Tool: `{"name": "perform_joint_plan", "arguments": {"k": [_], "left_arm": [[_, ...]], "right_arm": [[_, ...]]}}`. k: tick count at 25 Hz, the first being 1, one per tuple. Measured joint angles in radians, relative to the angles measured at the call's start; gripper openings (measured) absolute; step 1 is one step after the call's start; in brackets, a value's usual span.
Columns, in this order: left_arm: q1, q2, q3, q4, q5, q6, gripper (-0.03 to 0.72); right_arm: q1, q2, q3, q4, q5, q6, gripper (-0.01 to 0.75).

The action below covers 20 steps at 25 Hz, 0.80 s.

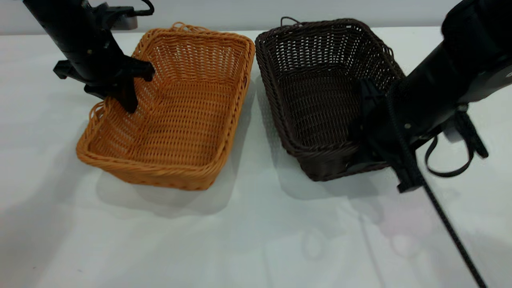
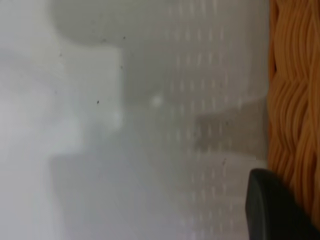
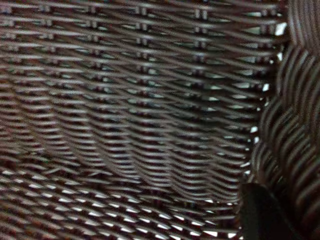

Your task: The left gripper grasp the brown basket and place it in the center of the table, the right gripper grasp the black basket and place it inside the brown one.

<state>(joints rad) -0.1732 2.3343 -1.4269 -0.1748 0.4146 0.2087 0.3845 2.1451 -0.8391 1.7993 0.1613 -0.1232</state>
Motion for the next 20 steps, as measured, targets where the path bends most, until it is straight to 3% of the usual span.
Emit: {"name": "perform_joint_plan", "arguments": {"k": [4, 8, 12, 14, 20], "left_arm": [[-0.001, 0.000, 0.000, 0.005, -0.017, 0.094, 0.083], [-0.025, 0.000, 0.000, 0.005, -0.081, 0.268, 0.083], [-0.080, 0.000, 0.000, -0.004, -0.184, 0.592, 0.083], [-0.116, 0.000, 0.000, -0.010, -0.240, 0.757, 0.083], [-0.225, 0.000, 0.000, -0.010, -0.294, 1.021, 0.083]], "right_arm": [[-0.113, -0.040, -0.017, -0.048, 0.065, -0.142, 0.094], [-0.283, -0.043, -0.095, -0.194, 0.274, -0.221, 0.093], [-0.414, -0.043, -0.197, -0.420, 0.465, -0.192, 0.093], [-0.458, -0.043, -0.257, -0.547, 0.547, -0.155, 0.092], [-0.532, -0.043, -0.467, -0.878, 0.740, -0.048, 0.092]]}}
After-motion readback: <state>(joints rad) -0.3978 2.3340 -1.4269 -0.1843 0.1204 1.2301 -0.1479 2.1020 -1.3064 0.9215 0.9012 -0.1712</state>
